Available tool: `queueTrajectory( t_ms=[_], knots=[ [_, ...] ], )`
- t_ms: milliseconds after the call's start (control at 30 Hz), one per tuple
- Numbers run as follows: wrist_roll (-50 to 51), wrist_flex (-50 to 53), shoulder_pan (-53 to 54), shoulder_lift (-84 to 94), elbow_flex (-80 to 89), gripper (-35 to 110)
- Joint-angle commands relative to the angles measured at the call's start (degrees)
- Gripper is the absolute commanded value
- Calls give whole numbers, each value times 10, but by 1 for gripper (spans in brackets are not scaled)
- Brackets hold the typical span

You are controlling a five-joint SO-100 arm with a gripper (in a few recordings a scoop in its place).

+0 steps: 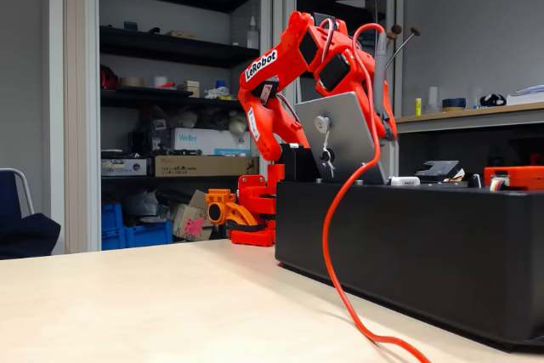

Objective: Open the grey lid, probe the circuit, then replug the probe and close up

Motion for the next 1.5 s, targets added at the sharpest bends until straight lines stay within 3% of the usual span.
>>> queueTrajectory(
  t_ms=[0, 1467],
  knots=[
    [2, -1, 15, 19, 2, 0],
    [-3, -25, 26, 48, 52, 0]
  ],
)
